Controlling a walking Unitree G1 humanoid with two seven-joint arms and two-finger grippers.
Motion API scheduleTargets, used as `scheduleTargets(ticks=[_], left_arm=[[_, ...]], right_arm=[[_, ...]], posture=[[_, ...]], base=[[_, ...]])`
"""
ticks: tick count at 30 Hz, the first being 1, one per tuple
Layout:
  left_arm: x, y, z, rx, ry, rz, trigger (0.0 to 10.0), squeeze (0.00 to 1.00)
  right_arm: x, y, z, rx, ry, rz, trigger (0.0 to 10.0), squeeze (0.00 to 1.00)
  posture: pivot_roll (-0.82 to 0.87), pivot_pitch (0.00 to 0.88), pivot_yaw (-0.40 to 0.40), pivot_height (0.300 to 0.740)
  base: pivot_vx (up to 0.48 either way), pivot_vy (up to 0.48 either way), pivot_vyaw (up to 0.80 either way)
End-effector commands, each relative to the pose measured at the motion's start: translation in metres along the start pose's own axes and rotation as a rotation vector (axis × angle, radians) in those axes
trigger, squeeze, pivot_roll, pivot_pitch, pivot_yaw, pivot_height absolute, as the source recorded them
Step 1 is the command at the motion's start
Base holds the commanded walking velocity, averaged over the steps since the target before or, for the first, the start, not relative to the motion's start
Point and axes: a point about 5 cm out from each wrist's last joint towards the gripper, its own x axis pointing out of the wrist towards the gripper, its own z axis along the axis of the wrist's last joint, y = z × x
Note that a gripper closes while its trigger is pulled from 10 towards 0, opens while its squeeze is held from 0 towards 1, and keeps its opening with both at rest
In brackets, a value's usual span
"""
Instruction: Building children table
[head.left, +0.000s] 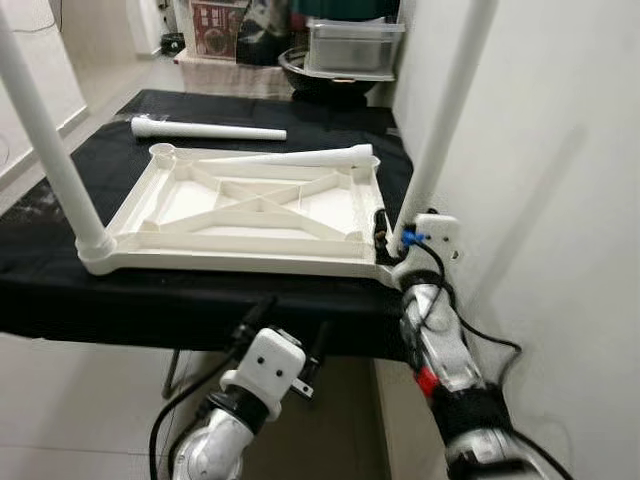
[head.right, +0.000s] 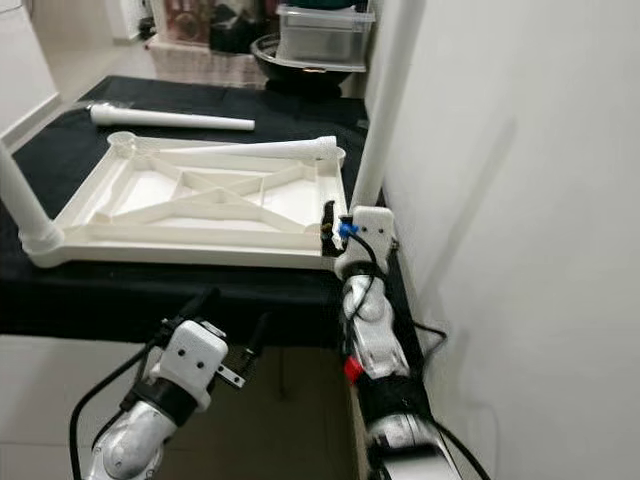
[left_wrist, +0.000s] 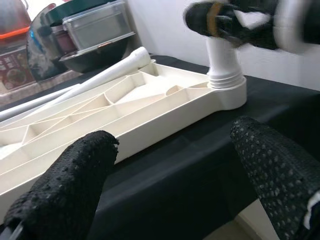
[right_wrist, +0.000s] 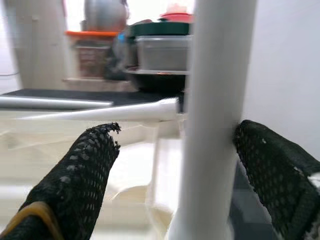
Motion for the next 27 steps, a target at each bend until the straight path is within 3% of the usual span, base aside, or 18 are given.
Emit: scheduleTargets(ticks=[1, 5, 8, 12, 15, 18, 27], left_arm=[[-0.001, 0.0, -0.007, -0.008, 0.033, -0.012, 10.0, 0.0], [-0.002, 0.003, -0.013, -0.015, 0.074, 0.01, 10.0, 0.0], [-0.002, 0.007, -0.019, -0.045, 0.1, 0.027, 10.0, 0.0], [-0.003, 0.009, -0.022, -0.075, 0.114, 0.037, 10.0, 0.0], [-0.006, 0.01, -0.029, -0.102, 0.147, 0.054, 10.0, 0.0], [-0.006, 0.01, -0.032, -0.099, 0.159, 0.055, 10.0, 0.0], [-0.004, 0.012, -0.04, -0.12, 0.193, 0.073, 10.0, 0.0]], right_arm=[[-0.011, 0.004, -0.001, -0.001, 0.003, 0.057, 10.0, 0.0], [-0.029, 0.007, -0.009, 0.006, 0.036, 0.107, 10.0, 0.0], [-0.055, 0.009, -0.015, 0.036, 0.096, 0.12, 10.0, 0.0], [-0.065, 0.01, -0.017, 0.045, 0.117, 0.128, 10.0, 0.0], [-0.076, 0.009, -0.019, 0.001, 0.132, 0.151, 10.0, 0.0], [-0.081, 0.009, -0.02, -0.011, 0.138, 0.154, 10.0, 0.0], [-0.082, 0.01, -0.029, 0.001, 0.228, 0.154, 10.0, 0.0]], posture=[[0.07, 0.047, -0.069, 0.74], [0.07, 0.038, -0.067, 0.74], [0.07, 0.023, -0.065, 0.74], [0.07, 0.008, -0.063, 0.74], [0.06, 0.0, -0.059, 0.74], [0.06, 0.0, -0.057, 0.74], [0.06, 0.0, -0.055, 0.74]], base=[[0.0, 0.0, 0.0], [0.0, 0.0, 0.0], [0.0, 0.0, 0.0], [0.0, 0.0, 0.0], [0.0, 0.0, -0.24], [0.0, 0.0, -0.73], [0.0, 0.09, 0.0]])
